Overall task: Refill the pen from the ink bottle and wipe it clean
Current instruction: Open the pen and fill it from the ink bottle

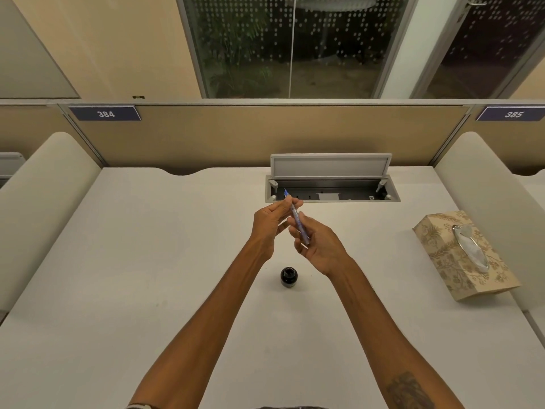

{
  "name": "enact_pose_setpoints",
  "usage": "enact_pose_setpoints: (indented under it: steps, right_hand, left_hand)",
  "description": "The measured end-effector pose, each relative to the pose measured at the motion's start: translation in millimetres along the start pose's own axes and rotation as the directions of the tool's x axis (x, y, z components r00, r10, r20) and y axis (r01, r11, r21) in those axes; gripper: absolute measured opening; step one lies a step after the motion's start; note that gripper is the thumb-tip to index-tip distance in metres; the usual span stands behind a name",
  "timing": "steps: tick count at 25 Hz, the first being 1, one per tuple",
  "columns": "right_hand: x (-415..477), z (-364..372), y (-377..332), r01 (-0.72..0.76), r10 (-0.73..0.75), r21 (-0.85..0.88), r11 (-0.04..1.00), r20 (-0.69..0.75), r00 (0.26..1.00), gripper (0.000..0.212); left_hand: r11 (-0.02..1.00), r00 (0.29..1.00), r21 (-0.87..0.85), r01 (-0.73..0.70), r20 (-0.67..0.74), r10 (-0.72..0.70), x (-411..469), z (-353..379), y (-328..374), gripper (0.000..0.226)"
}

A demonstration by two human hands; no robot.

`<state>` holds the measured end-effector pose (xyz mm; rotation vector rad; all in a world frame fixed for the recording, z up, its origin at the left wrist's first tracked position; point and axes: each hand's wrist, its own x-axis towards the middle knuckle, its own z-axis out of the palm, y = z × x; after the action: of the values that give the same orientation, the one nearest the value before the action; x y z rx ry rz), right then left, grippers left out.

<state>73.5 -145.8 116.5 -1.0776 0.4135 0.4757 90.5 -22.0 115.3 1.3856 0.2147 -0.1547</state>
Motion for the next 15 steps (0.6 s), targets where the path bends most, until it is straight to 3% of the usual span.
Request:
enact_pose_setpoints:
  steps: [7,12,15]
  right_hand:
    - [-2,-3,1,0.003,0.004,-0.126,0.992,0.057,0.998,0.031]
    - [-9,-28,-2,0.049,0.016,-0.429,0.902,0.148,0.989,0.026]
    - [-9,-30,-3,0.063,-0.04,-0.368,0.928,0.071,0.997,0.029]
  left_hand:
    - [0.999,1.0,-0.052,-0.011,-0.014,0.011,1,-4,3,0.029]
    - [0.977,0.995,-0.211,-0.034,-0.094,0.014,6,-10,6,0.035]
    - [0.968,0.994,-0.249,-0.019,-0.107,-0.008,5,-7,2,0.037]
